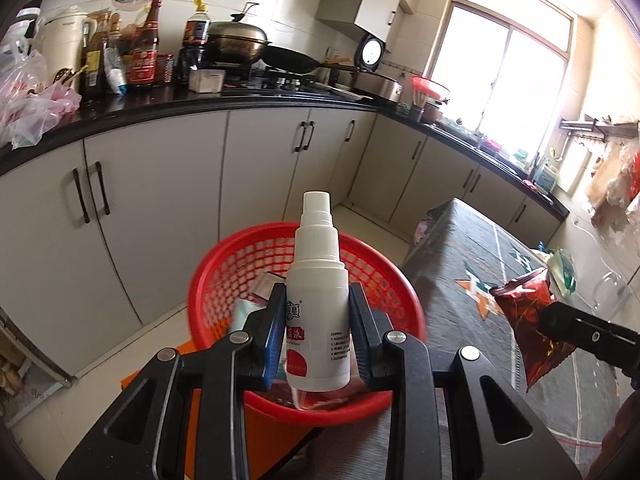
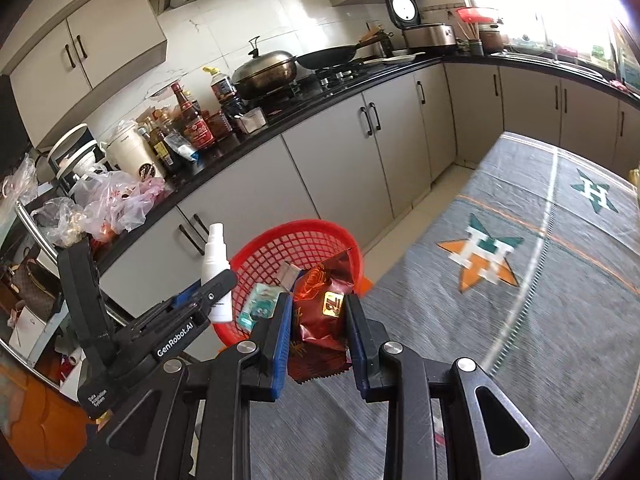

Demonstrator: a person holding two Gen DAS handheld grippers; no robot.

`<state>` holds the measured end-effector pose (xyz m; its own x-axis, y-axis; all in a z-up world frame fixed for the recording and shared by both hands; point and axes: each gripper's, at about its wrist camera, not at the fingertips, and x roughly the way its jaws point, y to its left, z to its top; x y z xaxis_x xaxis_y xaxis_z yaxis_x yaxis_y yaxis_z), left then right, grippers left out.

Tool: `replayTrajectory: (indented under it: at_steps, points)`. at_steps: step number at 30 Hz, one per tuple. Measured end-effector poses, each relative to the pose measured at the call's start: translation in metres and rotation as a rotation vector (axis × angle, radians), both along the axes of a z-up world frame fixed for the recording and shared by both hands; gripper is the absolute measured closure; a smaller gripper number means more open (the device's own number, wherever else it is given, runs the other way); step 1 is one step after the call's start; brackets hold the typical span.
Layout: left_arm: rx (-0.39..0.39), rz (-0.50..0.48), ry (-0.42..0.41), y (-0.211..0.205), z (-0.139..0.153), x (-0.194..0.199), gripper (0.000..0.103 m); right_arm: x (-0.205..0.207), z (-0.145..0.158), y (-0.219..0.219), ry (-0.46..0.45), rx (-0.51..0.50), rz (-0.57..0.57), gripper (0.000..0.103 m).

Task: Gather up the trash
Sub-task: 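Carry the spray bottle with the left tool while the right carries the snack bag over the basket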

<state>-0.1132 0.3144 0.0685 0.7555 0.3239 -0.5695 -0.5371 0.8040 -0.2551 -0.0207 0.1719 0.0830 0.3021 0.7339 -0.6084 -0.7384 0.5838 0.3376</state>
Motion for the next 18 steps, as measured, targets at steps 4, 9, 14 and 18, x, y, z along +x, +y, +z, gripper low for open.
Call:
replayTrajectory:
  at_steps: [4,9,14,18]
  points:
    - [-0.008,0.014,0.009,0.014,-0.004,-0.004,0.074,0.001,0.0,0.018,0.002,-0.007,0.011,0.074]
    - [-0.017,0.014,0.022,0.023,-0.01,-0.005,0.074,0.007,-0.005,0.039,0.012,-0.024,0.018,0.074]
    - [-0.017,0.004,0.047,0.024,-0.018,0.003,0.074,0.013,-0.014,0.056,0.031,-0.034,0.013,0.074]
    - [-0.012,0.002,0.059,0.024,-0.022,0.007,0.074,0.018,-0.023,0.067,0.048,-0.047,0.015,0.074]
